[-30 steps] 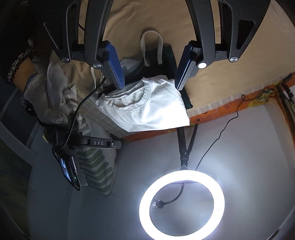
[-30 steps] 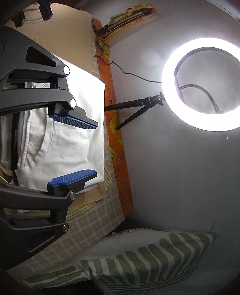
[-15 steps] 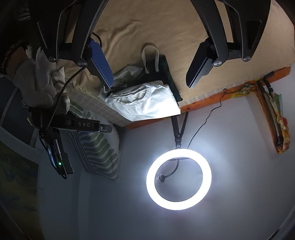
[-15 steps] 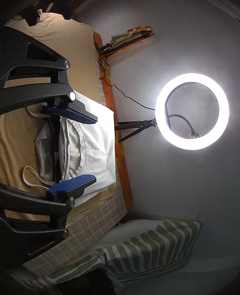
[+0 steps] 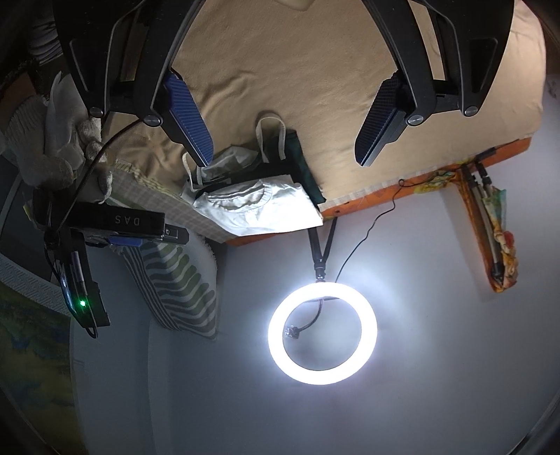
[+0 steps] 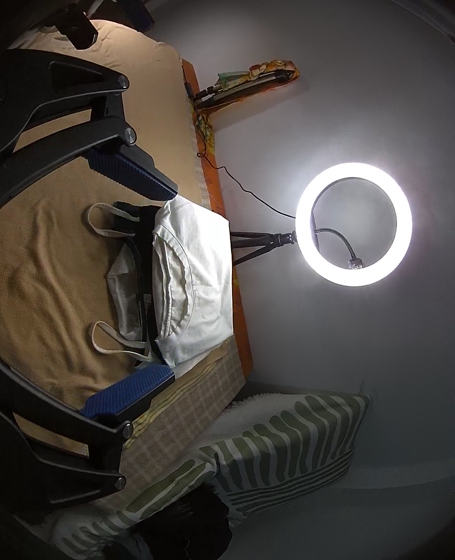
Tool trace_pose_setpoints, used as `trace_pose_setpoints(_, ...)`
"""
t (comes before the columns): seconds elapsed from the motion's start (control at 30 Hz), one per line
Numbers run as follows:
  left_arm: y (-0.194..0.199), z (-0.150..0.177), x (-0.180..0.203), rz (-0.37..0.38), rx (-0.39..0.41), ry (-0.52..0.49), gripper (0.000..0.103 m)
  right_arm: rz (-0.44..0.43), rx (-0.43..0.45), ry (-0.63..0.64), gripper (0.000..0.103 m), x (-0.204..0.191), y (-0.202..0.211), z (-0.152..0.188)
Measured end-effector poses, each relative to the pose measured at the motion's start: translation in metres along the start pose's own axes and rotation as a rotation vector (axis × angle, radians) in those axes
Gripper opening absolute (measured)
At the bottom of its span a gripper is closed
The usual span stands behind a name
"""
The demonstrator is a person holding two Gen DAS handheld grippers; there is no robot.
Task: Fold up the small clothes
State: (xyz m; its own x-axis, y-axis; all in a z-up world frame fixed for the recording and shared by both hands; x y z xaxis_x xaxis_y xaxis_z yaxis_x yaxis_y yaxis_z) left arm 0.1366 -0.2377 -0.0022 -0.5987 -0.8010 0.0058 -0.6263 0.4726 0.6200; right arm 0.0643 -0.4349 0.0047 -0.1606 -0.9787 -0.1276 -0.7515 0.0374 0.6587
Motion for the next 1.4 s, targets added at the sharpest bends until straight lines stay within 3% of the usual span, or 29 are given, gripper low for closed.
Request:
trace_pose_setpoints(0.2,0.0,0.019,0.002,-0.03,0.0,-0.01,0.101,0.028,0.006,-0.006,0.103,-0.004,0.003,0.022)
trace_pose_setpoints(0.47,-0.01,0.034,0.005,-0.116,-0.029,-0.083,0.102,0.059,0.017,-0.018,0.103,-0.007,-0.008,0.033)
trace_pose_setpoints(0.83,-0.014,0.043,0.001,-0.126,-0.063,-0.065,0.102,0.063,-0.02,0.056,0.103,-0.025,-0.025,0.045)
trace_pose_setpoints(1.4,-0.016,0.043,0.003,-0.128,-0.076,-0.066,0.102,0.058,-0.032,0.054,0.103,-0.028,-0.029,0.048)
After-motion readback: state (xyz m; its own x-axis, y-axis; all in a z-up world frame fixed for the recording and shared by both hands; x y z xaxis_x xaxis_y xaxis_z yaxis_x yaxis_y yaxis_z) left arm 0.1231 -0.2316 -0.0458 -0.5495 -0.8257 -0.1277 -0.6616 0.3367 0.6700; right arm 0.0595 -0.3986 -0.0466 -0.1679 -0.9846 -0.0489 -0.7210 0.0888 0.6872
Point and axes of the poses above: each gripper's, at about its wrist camera, not at the fingertips, and y roughly against the way its jaws point, x to its right, z to its underside, the point moved 8 cm from there along -y, roughly the way its jaws point, and after that the axes turned 10 degrees about -x, right-handed, at the moved point
